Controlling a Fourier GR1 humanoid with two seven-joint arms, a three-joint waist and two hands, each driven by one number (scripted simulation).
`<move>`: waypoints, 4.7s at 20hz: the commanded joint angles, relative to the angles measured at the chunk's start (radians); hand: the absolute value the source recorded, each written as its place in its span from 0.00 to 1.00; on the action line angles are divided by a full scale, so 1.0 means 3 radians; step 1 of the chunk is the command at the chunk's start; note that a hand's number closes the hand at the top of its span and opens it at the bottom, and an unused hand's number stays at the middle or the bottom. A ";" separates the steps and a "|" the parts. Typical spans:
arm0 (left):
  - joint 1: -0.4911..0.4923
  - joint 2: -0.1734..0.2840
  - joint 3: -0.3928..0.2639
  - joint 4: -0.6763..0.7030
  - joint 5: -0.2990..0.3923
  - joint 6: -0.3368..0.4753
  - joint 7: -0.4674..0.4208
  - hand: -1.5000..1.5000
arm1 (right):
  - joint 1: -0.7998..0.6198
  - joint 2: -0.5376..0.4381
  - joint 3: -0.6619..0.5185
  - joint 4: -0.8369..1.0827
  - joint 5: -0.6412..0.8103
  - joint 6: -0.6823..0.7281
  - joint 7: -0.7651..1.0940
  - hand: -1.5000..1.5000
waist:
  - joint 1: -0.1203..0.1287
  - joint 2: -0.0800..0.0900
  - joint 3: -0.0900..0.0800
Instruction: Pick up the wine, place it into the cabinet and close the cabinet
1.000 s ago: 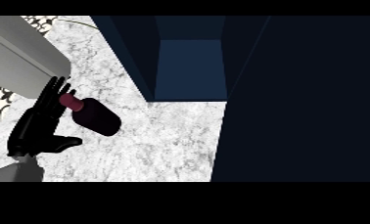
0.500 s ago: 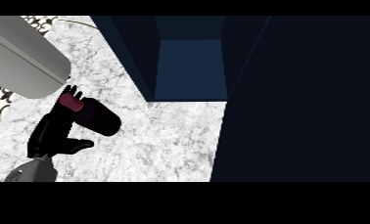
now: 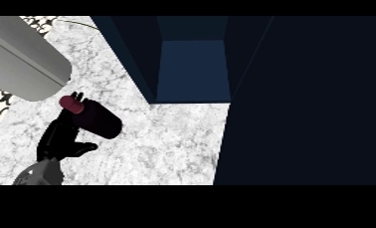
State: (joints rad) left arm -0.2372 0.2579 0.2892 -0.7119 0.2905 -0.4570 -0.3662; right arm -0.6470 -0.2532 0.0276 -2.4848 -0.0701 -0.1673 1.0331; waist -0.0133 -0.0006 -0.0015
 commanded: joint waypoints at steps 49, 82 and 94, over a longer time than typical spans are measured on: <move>0.0051 -0.0858 -0.1655 -0.1962 -0.0291 0.1708 -0.0479 1.00 | 0.0130 0.0005 0.0008 -0.0179 -0.0179 -0.0110 0.0200 0.00 | 0.0042 -0.0025 0.0005; -0.1784 -0.0859 -0.1773 -0.1261 -0.0415 0.3142 0.0528 1.00 | 0.0223 0.0051 -0.0015 -0.0084 -0.0168 0.0037 -0.0054 0.00 | -0.0004 0.0010 0.0003; -0.1732 -0.0860 -0.2209 -0.0735 0.0033 0.3457 -0.0030 1.00 | 0.0189 0.0020 -0.0204 -0.0050 -0.0364 0.0114 -0.0029 0.00 | -0.0030 0.0009 0.0003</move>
State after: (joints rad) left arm -0.7577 0.0003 -0.3303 -0.9975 0.2479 0.5547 -0.3079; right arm -0.5753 -0.2526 -0.0496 -2.4516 -0.1307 -0.1251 0.9876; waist -0.0195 0.0016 0.0000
